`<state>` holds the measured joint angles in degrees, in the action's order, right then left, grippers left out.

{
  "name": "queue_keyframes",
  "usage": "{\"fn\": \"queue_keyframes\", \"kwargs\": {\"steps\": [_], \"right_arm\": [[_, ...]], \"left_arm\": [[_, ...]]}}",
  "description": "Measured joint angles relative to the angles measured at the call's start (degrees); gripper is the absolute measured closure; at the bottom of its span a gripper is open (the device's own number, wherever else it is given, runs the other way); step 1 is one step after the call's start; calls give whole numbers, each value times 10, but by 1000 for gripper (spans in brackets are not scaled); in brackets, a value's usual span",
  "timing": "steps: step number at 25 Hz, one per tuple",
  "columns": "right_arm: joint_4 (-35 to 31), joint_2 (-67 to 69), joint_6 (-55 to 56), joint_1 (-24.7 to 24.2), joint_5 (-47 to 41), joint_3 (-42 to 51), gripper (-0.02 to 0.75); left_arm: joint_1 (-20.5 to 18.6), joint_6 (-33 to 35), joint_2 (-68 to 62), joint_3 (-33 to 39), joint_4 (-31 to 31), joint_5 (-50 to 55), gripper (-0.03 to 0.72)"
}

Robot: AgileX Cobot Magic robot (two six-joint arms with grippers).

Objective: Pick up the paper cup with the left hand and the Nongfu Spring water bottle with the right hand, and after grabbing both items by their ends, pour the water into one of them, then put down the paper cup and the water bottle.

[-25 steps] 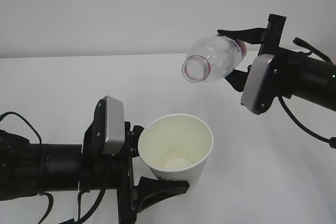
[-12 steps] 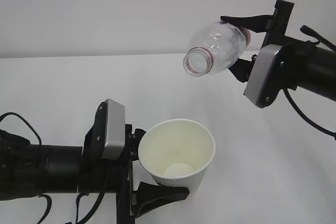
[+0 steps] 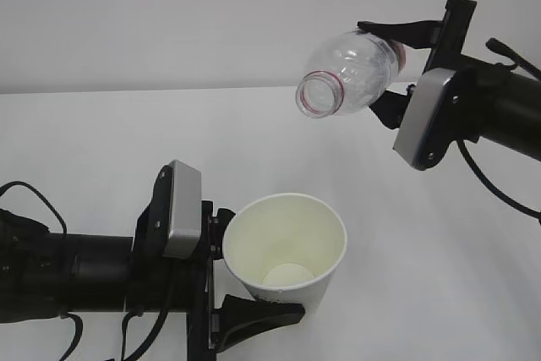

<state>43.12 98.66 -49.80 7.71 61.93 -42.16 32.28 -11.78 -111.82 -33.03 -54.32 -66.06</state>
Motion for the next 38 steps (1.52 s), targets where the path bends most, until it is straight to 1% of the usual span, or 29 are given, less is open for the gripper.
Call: {"fn": "queue_keyframes", "kwargs": {"steps": [9,20,26,38], "right_arm": [[-9,0,-3,0,0,0,253],[-9,0,-64,0,0,0,253],[-9,0,-74,0,0,0,253],[-9,-2,-93,0,0,0,253]], "left_arm": [[0,0,0,0,-11,0,151],[0,0,0,0,-21,0,151],[0,0,0,0,-21,0,151],[0,0,0,0,-2,0,151]]}}
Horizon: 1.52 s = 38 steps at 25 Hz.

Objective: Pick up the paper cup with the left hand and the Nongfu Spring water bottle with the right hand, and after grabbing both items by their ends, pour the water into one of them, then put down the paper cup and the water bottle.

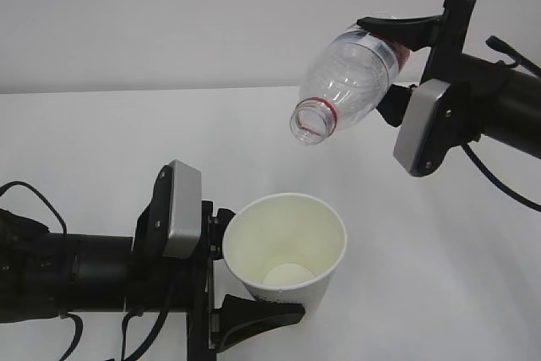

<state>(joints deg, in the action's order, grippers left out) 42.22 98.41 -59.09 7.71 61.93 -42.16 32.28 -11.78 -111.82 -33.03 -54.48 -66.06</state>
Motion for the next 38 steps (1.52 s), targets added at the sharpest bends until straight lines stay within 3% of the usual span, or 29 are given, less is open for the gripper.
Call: {"fn": "queue_keyframes", "kwargs": {"steps": [38], "right_arm": [[0,0,-16,0,0,0,253]], "left_arm": [[0,-1,0,0,21,0,152]]}}
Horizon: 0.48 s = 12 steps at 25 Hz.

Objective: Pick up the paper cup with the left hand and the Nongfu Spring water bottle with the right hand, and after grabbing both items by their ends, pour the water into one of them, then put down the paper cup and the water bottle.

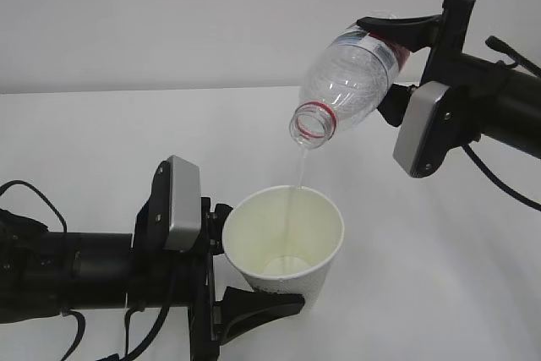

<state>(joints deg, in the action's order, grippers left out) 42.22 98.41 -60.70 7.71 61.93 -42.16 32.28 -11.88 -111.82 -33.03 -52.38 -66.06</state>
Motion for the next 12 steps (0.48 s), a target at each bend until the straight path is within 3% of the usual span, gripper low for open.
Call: {"fn": "queue_keyframes", "kwargs": {"steps": [12], "right_arm": [[0,0,0,0,0,0,253]], "left_arm": [[0,0,0,0,0,0,152]]}}
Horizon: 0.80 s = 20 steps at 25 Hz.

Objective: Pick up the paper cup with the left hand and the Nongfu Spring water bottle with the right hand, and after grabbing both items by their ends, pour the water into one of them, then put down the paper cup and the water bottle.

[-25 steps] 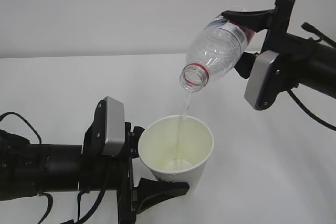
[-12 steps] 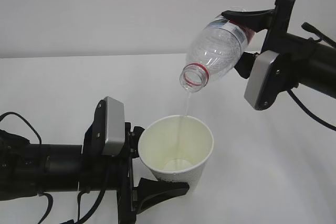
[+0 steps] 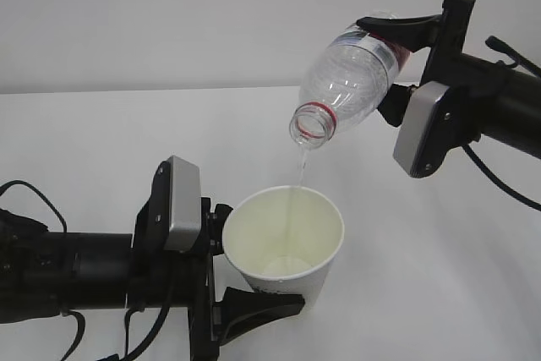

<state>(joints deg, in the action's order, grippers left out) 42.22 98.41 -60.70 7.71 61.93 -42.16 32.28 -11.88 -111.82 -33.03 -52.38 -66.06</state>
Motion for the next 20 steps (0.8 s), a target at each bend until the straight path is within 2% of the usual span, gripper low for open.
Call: {"fn": "queue_keyframes", "kwargs": {"steps": [20], "right_arm": [[0,0,-4,0,0,0,253]], "left_arm": [[0,0,0,0,-12,0,152]]}}
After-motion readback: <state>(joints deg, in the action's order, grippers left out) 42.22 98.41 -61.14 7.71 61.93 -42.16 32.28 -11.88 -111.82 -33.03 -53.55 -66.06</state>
